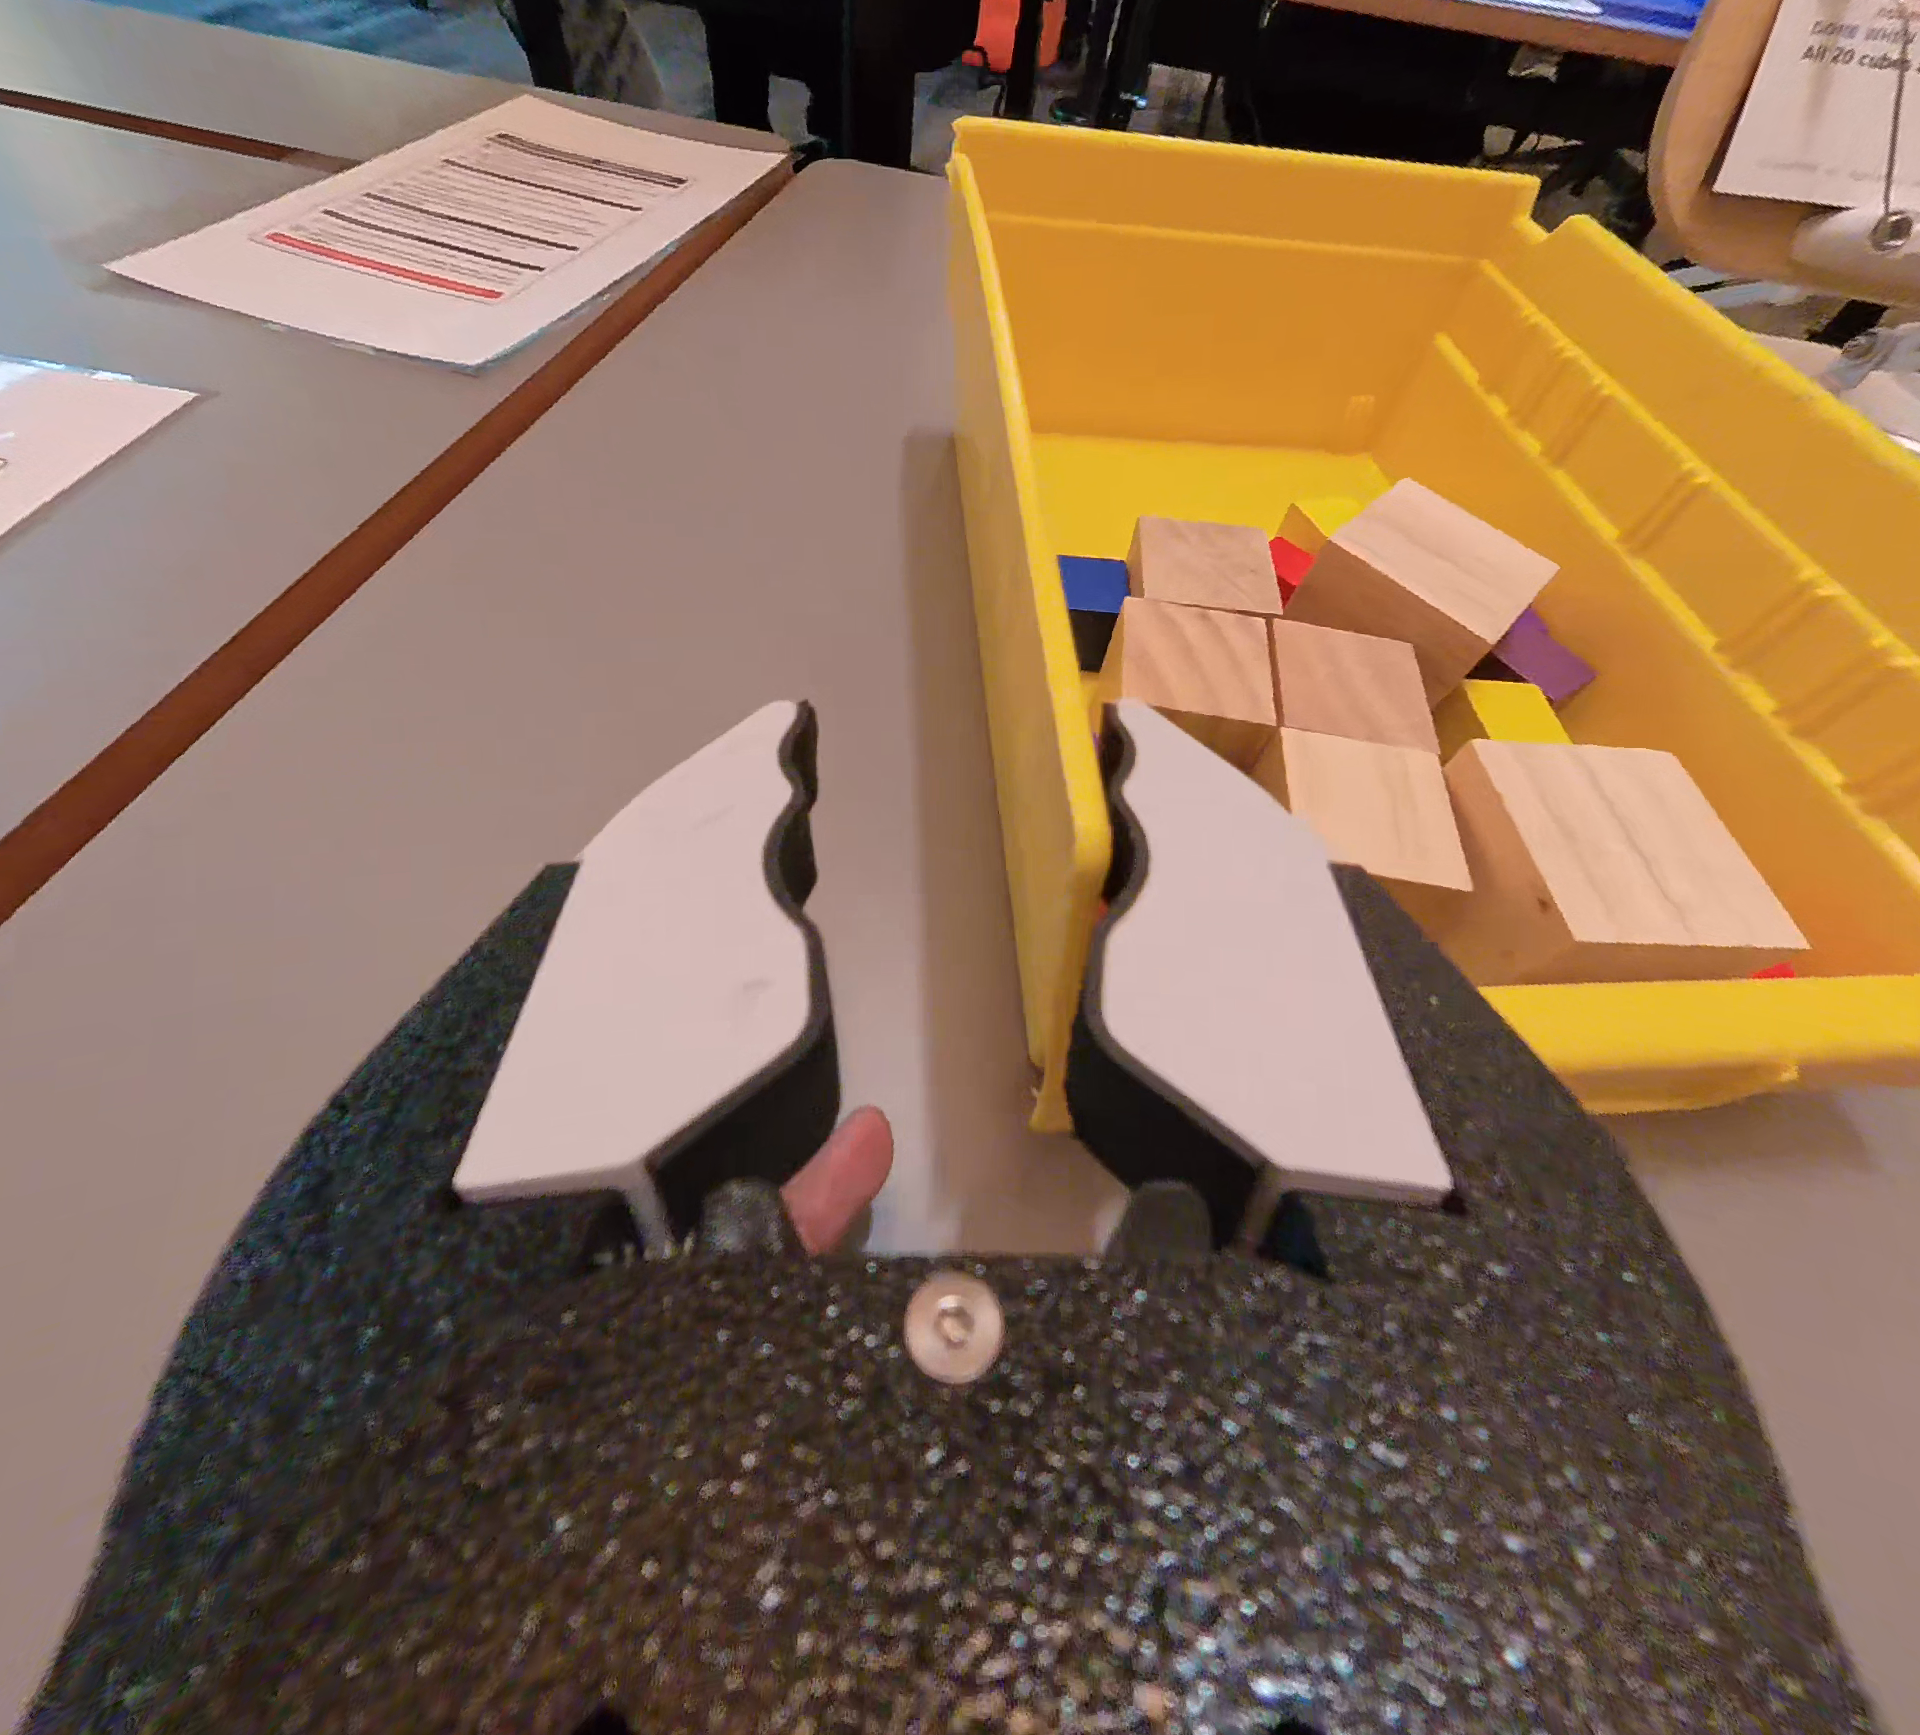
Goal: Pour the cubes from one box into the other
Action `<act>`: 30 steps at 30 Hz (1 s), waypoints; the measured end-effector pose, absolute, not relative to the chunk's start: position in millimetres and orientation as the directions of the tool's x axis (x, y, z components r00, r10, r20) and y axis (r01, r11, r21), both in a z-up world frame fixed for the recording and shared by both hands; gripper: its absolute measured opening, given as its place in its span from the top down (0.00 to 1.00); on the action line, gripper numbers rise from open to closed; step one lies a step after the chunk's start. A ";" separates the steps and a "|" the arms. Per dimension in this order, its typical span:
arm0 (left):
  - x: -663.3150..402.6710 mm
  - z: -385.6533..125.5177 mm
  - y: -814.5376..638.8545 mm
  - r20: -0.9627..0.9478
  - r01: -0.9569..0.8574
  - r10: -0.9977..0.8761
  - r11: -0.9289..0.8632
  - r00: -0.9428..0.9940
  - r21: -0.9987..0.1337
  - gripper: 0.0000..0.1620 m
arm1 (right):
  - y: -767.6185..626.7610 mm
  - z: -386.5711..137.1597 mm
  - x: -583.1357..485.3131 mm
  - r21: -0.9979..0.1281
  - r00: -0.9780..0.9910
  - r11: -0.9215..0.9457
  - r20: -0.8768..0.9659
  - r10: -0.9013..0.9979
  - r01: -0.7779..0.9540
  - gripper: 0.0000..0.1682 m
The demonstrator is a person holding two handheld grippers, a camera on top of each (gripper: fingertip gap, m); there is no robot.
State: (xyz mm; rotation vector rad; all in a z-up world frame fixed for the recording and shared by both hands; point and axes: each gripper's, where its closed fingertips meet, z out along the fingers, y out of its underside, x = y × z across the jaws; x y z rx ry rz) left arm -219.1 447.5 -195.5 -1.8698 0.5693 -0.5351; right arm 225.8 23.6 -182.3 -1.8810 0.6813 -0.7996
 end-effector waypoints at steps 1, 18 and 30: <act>-218.4 -194.7 447.7 0.090 -0.144 -0.618 -0.318 0.781 -0.937 0.69 | 18.3 -182.3 234.3 -0.914 0.621 -0.383 0.225 -0.751 -0.132 0.98; -209.3 -190.3 494.5 0.058 -0.193 -0.670 -0.294 0.740 -0.936 0.98 | -17.1 -181.1 320.2 -0.927 0.529 -0.287 0.123 -0.839 -0.240 0.98; -218.2 -189.3 516.8 -0.071 -0.275 -0.615 -0.244 0.785 -0.930 0.85 | -20.2 -135.5 290.6 -0.961 0.579 -0.123 -0.045 -0.814 -0.246 0.71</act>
